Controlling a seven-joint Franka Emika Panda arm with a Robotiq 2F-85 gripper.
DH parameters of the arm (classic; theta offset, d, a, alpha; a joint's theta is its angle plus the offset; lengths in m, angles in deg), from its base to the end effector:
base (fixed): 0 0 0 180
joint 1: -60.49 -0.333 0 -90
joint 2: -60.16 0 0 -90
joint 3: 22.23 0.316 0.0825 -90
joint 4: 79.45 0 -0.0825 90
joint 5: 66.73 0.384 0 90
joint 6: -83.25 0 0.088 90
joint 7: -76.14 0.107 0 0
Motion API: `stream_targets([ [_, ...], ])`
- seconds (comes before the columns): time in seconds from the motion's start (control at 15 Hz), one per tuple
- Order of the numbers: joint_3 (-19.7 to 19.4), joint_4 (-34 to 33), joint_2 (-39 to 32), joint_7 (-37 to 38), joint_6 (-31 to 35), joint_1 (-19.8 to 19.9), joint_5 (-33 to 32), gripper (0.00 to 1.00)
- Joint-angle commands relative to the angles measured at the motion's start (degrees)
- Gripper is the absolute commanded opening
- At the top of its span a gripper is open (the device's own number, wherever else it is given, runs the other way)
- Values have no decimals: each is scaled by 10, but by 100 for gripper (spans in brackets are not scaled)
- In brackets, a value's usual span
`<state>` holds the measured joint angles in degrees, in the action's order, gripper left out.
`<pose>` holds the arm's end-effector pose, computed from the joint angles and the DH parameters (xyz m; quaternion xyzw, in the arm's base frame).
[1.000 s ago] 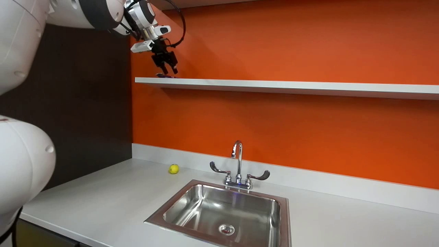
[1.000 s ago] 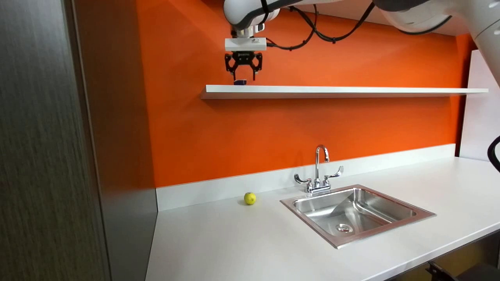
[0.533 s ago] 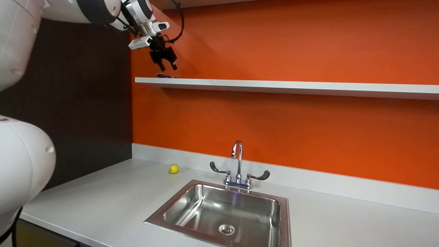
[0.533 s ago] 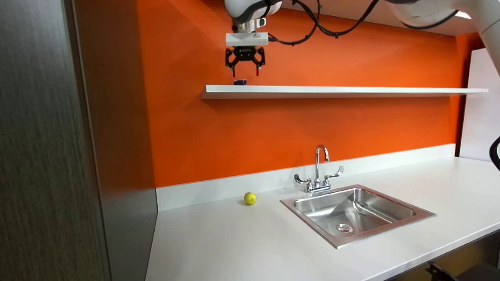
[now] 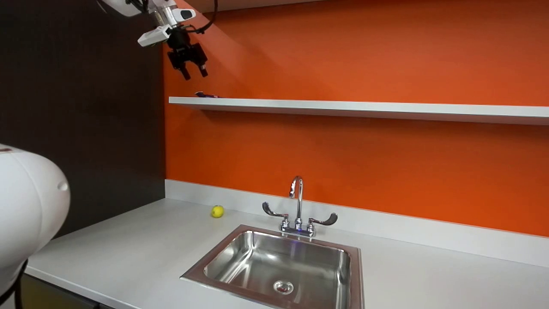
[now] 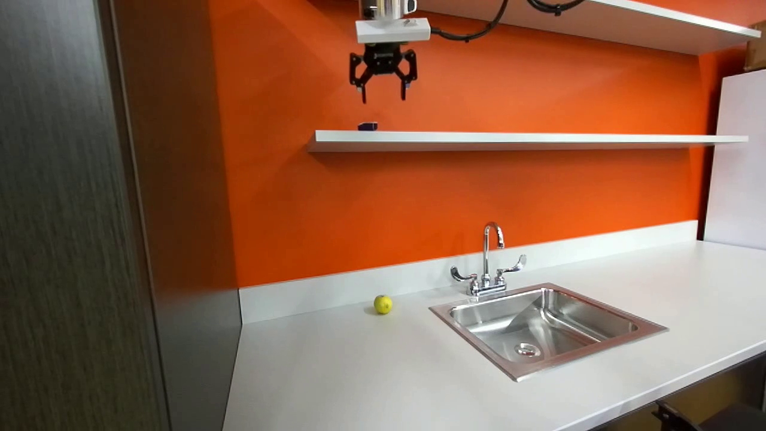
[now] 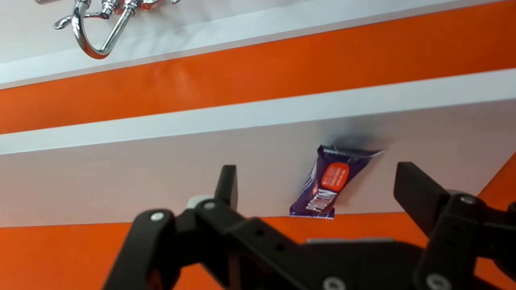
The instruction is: Put the candy bar on the shelf
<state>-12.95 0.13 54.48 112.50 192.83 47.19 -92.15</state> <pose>0.5797 0.2010 0.6991 0.9514 -0.0885 0.2832 0.0819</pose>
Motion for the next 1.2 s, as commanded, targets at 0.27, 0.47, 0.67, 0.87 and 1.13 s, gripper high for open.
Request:
stream_targets([
  [0.27,7,244,171,-138,8,13,103,100],
  [0.47,6,316,204,-162,7,18,125,100],
  [0.67,7,385,228,-166,15,25,133,100],
  [0.87,5,455,254,-174,40,26,148,100],
  [1.13,7,535,280,-186,72,23,177,100],
])
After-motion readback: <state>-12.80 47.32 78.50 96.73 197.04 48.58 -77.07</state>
